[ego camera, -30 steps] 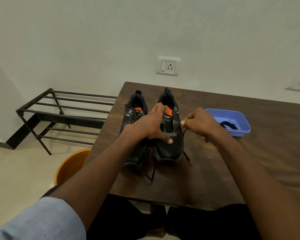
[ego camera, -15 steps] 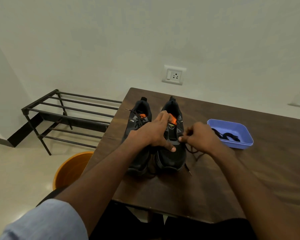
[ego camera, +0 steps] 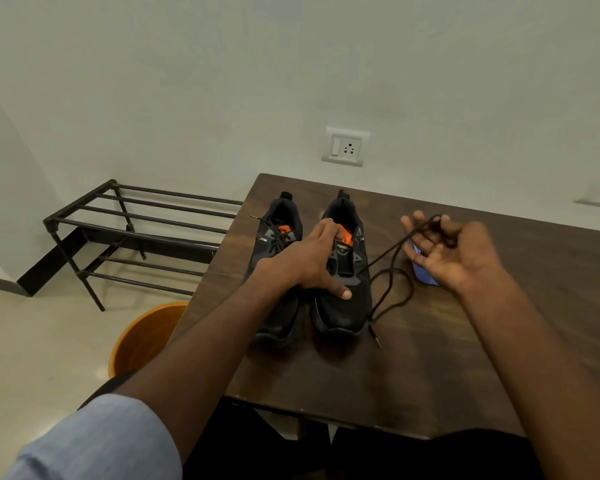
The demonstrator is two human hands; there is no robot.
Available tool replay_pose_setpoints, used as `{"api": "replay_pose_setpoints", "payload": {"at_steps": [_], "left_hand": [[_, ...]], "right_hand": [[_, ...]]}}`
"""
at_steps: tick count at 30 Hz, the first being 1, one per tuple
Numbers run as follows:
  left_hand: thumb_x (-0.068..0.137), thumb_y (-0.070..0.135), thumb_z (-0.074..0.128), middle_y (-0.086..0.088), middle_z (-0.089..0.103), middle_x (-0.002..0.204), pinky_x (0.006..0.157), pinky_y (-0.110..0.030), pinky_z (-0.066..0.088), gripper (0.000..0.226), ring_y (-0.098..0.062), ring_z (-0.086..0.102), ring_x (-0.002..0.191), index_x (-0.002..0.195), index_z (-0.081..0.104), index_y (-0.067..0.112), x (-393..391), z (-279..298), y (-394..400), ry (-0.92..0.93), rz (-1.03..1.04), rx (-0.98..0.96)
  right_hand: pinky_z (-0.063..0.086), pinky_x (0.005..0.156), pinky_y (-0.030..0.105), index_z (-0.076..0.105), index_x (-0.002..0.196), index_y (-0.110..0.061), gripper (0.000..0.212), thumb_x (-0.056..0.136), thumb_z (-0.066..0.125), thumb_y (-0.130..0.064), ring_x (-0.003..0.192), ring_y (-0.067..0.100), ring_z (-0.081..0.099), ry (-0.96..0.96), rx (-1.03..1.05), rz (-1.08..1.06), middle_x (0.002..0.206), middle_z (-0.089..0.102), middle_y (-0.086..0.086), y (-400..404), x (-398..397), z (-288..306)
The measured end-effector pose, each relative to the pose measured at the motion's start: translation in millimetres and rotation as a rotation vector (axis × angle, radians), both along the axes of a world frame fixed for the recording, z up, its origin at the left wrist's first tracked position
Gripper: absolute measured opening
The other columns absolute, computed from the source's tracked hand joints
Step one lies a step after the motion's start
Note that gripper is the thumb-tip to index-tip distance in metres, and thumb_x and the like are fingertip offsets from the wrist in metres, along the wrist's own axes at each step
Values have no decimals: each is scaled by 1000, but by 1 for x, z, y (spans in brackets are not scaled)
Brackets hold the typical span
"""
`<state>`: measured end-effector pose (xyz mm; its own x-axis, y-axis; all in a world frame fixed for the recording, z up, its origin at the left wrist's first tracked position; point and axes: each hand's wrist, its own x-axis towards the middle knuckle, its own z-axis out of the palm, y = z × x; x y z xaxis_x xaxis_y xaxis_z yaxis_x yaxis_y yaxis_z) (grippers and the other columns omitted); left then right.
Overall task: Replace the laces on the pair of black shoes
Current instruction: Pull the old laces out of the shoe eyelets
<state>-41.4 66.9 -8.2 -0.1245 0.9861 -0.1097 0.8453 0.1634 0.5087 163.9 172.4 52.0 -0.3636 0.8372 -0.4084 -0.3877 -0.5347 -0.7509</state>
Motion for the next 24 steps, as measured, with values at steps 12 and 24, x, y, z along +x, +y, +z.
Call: {"api": "replay_pose_setpoints", "payload": {"at_steps": [12, 24], "left_hand": [[66, 52, 92, 6, 22, 152, 103, -46, 49, 104, -29, 50, 129, 141, 24, 30, 1, -5, 1, 67, -15, 27], [66, 48, 94, 4, 22, 157, 110, -48, 44, 107, -31, 42, 140, 144, 23, 28, -2, -1, 3, 12, -1, -20]], "right_hand": [[54, 69, 35, 75, 87, -3, 17, 91, 76, -19, 83, 24, 70, -1385, 1006, 835, 85, 74, 12, -15, -33, -34], [50, 87, 49, 61, 105, -15, 20, 104, 42, -10, 92, 22, 74, 6, 75, 28, 88, 77, 3, -4, -14, -3]]}}
